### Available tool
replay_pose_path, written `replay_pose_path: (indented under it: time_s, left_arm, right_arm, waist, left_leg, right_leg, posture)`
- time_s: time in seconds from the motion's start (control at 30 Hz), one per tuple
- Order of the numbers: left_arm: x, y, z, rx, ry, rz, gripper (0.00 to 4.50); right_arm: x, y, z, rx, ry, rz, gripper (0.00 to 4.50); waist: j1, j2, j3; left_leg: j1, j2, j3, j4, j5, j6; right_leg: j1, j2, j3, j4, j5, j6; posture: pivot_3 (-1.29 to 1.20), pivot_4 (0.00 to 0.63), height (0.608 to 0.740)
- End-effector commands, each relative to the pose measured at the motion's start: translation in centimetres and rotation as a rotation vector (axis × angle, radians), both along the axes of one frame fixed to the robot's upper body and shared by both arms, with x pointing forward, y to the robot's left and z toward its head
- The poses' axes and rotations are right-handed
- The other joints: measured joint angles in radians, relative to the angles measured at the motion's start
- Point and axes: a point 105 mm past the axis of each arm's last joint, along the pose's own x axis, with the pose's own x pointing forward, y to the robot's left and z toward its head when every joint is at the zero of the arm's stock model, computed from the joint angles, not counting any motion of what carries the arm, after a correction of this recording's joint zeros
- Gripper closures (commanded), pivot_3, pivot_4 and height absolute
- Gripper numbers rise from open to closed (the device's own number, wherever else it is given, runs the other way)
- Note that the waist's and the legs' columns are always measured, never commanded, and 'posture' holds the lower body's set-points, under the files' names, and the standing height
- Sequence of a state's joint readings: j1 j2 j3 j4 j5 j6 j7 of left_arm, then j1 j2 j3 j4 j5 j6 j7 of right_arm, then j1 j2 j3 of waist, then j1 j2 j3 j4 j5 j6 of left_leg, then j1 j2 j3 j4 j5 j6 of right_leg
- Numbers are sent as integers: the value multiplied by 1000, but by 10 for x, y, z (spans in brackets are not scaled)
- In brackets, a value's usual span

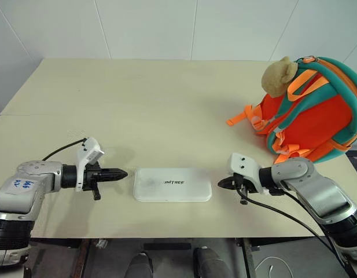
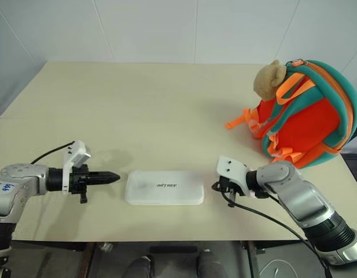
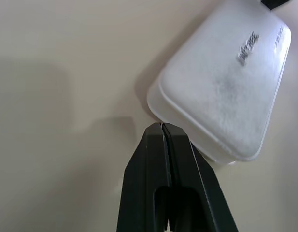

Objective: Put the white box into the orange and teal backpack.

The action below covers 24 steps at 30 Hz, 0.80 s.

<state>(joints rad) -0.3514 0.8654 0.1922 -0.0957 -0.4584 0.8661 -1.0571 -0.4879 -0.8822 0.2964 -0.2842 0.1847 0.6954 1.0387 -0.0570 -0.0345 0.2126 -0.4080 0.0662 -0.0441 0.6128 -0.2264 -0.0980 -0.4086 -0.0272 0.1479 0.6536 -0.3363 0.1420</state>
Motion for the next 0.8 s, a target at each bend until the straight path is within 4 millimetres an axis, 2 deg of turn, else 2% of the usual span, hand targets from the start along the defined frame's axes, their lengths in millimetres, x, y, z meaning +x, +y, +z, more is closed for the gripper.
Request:
replay_pose_path:
  time_s: [0.03,0.17,0.4,0.43,0.47,0.53,0.67,0.8]
  left_arm:
    - [3,9,12,-10,-18,69,3950]
    - [3,16,13,-8,4,129,2672]
    - [-15,16,11,-108,167,127,601]
    - [-18,14,14,-153,192,114,216]
    - [-20,13,16,-184,209,106,14]
    - [-25,10,19,-281,282,96,14]
    - [-29,16,8,-345,547,207,14]
    - [-28,12,-1,-413,669,189,14]
  right_arm:
    - [10,-12,18,-19,-78,-20,3683]
    - [18,-17,25,-25,-114,-34,2274]
    - [24,-14,27,-12,-132,-30,39]
    - [25,-13,26,-9,-134,-31,0]
    - [25,-12,26,-7,-135,-31,0]
    - [26,-11,25,-7,-135,-30,0]
    - [26,-9,24,2,-137,-32,0]
    - [27,-7,21,8,-137,-37,0]
  waist:
    - [0,0,0]
    - [-3,0,0]
    - [-3,0,0]
    - [-3,0,0]
    - [-3,0,0]
    - [-4,0,0]
    - [-5,0,0]
    - [-4,0,0]
  left_leg:
    - [0,0,0,0,0,0]
    - [0,0,0,0,0,0]
    - [0,0,0,-1,0,0]
    - [0,0,0,-1,0,0]
    - [0,0,0,-1,0,0]
    - [0,0,0,-1,0,0]
    - [0,0,0,0,0,0]
    - [0,0,0,0,0,0]
  right_leg:
    - [0,0,0,0,0,0]
    - [0,0,0,0,0,0]
    - [0,0,0,0,0,0]
    - [0,0,0,0,0,0]
    - [0,0,0,0,0,0]
    - [0,0,0,0,0,0]
    - [0,0,0,1,0,0]
    - [0,0,0,1,0,0]
  posture:
    - [0,150,740]
    - [0,150,740]
    - [0,150,740]
    - [0,150,740]
    - [0,150,740]
    - [0,150,740]
    - [0,150,740]
    - [0,150,740]
